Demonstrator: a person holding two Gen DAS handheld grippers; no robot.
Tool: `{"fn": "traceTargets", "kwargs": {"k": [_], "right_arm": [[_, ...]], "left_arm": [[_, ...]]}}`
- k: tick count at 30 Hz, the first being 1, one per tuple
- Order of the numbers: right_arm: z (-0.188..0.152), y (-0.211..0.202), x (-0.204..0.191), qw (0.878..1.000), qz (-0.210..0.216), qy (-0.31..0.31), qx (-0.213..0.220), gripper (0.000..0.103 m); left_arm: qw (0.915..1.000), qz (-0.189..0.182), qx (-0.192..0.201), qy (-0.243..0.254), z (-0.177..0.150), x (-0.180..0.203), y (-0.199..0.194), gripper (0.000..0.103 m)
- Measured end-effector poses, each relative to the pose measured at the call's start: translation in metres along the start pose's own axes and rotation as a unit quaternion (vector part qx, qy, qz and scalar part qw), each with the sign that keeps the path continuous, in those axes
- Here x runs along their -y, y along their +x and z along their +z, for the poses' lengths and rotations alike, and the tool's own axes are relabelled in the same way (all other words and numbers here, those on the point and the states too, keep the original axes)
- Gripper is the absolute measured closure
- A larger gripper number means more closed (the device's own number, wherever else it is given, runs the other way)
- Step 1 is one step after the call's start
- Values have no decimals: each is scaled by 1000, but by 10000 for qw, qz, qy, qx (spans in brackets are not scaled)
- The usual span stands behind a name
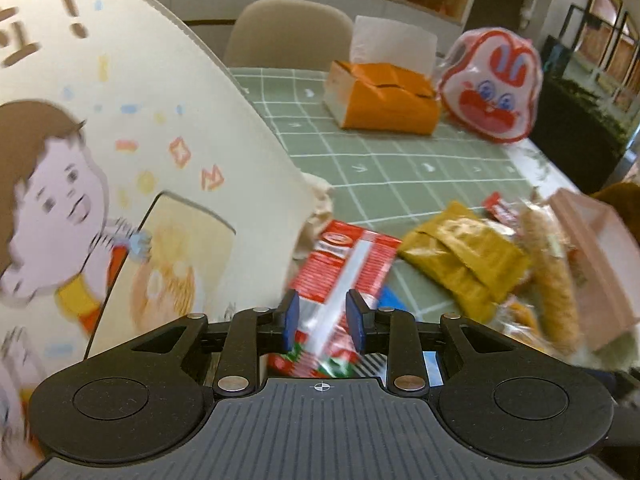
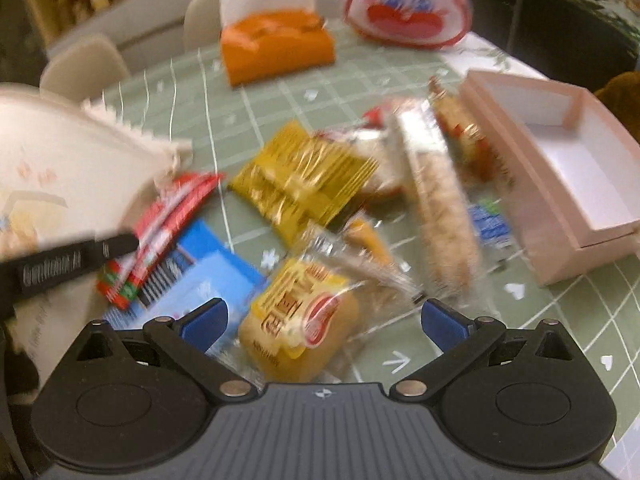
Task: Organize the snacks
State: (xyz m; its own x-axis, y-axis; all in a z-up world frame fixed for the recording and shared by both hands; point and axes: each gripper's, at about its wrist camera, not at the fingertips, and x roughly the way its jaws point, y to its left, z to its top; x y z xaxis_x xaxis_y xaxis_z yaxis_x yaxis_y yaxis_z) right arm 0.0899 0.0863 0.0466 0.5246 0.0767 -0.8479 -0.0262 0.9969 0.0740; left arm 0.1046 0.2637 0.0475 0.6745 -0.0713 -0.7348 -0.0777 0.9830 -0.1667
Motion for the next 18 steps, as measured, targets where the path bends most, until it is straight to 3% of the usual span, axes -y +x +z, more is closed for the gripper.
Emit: {"fn": "traceTargets", "kwargs": {"k": [4, 10, 18], "right_arm": [[-8, 3, 4, 9998, -173, -81, -107, 0], [-13, -4, 29, 9984, -548, -142, -82, 0], [-22, -9, 55, 9980, -623, 18, -85, 0]], "left_arm": [[9998, 143, -100, -52, 5, -5, 16, 79], [10000, 21, -61, 66, 3, -1, 21, 79], [9995, -212, -220, 106, -2, 9, 19, 79]]}}
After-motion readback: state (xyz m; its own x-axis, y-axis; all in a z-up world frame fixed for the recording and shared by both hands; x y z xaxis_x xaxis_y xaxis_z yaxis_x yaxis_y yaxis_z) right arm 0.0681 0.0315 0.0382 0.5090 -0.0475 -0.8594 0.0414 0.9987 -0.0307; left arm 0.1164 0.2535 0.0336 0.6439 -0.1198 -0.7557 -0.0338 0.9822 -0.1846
